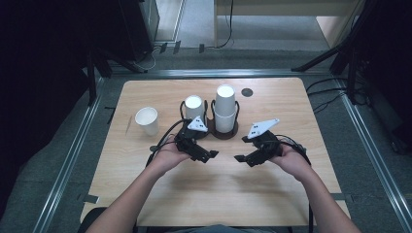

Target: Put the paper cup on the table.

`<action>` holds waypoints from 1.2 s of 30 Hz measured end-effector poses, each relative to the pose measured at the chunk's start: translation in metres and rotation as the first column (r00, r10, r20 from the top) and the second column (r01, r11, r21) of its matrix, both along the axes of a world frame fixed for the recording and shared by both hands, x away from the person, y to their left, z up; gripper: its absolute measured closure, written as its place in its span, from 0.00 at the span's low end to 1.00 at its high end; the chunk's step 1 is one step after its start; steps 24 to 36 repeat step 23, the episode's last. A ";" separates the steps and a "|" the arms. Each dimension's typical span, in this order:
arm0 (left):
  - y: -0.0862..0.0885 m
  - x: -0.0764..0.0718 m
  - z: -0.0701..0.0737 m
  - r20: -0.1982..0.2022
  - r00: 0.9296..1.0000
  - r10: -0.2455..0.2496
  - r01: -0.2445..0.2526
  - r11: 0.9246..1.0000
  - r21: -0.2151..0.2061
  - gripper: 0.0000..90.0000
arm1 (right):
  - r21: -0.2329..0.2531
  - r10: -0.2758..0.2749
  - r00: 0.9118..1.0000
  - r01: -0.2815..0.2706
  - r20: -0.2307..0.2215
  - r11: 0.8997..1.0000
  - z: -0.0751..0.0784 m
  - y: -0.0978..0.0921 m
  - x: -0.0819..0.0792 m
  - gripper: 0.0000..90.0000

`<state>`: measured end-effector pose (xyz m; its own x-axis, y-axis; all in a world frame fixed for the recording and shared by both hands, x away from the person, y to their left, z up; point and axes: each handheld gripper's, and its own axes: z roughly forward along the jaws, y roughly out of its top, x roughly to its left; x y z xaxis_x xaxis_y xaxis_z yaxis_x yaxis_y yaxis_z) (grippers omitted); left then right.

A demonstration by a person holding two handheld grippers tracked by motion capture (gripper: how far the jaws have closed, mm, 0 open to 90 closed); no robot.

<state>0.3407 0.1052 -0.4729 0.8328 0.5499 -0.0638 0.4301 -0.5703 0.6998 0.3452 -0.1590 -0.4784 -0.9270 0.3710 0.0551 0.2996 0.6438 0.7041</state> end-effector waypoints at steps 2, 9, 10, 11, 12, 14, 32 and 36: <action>0.000 0.000 0.000 -0.002 1.000 0.000 0.000 1.000 -0.002 0.02 | 0.000 0.001 1.000 -0.001 0.003 1.000 0.000 0.000 0.000 0.25; 0.001 0.000 0.000 0.001 1.000 -0.007 0.007 1.000 -0.004 0.02 | -0.005 0.004 1.000 -0.004 0.001 1.000 0.000 0.000 -0.001 0.25; 0.001 0.000 0.000 0.001 1.000 -0.009 0.009 1.000 -0.003 0.02 | -0.007 0.004 1.000 -0.004 0.001 1.000 0.000 0.000 -0.001 0.25; 0.000 -0.001 0.000 0.002 1.000 -0.015 0.015 1.000 0.001 0.02 | -0.009 0.005 1.000 -0.005 0.005 1.000 0.000 0.000 -0.001 0.25; 0.000 -0.001 0.000 0.002 1.000 -0.019 0.019 1.000 0.002 0.02 | -0.013 0.006 1.000 -0.006 0.002 1.000 -0.001 0.000 -0.001 0.25; 0.000 -0.001 -0.001 0.003 1.000 -0.020 0.020 1.000 0.002 0.02 | -0.017 0.007 1.000 -0.007 0.000 1.000 -0.001 0.000 -0.001 0.25; 0.001 0.000 -0.003 0.000 1.000 -0.020 0.020 1.000 0.011 0.02 | -0.016 0.011 1.000 -0.011 0.003 1.000 -0.001 0.000 -0.001 0.25; 0.001 0.000 -0.003 0.000 1.000 -0.020 0.020 1.000 0.011 0.02 | -0.016 0.011 1.000 -0.011 0.003 1.000 -0.001 0.000 -0.001 0.25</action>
